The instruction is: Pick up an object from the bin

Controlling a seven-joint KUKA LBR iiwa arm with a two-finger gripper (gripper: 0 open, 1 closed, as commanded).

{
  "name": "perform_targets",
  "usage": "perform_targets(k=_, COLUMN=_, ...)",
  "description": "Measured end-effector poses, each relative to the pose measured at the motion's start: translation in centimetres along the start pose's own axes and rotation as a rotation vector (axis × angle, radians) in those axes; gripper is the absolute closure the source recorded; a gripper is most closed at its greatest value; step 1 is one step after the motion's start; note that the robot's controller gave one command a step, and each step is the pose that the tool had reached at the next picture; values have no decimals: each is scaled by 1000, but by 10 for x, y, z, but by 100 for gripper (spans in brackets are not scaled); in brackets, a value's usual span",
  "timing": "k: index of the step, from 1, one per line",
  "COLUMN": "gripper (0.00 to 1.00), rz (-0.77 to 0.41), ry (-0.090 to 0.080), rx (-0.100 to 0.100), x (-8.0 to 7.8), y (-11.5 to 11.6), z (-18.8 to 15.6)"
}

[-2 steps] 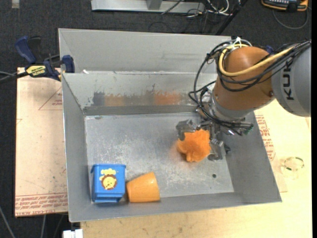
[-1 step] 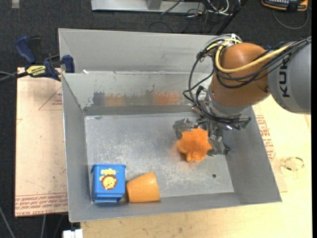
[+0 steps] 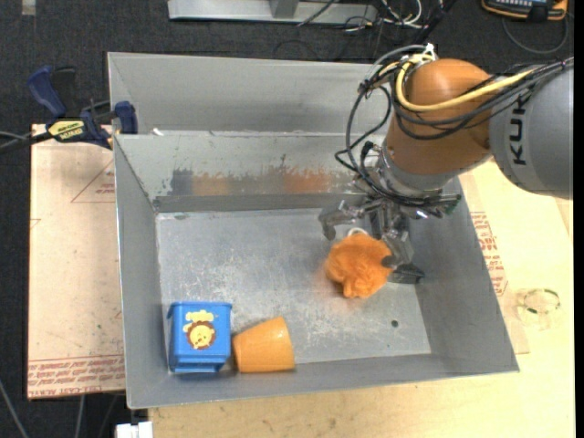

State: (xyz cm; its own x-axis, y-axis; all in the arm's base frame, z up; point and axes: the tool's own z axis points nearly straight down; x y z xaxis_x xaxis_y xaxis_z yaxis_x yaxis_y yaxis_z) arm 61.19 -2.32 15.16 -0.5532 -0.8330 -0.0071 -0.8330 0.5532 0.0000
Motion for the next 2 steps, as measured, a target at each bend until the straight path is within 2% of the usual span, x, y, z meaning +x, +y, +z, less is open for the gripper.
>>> perform_targets(k=1, gripper=0, rz=152, ry=0, rx=1, x=-9, y=-14, z=-6)
perform_targets(k=2, gripper=0, rz=57, ry=-1, rx=-1, x=35, y=18, z=-12)
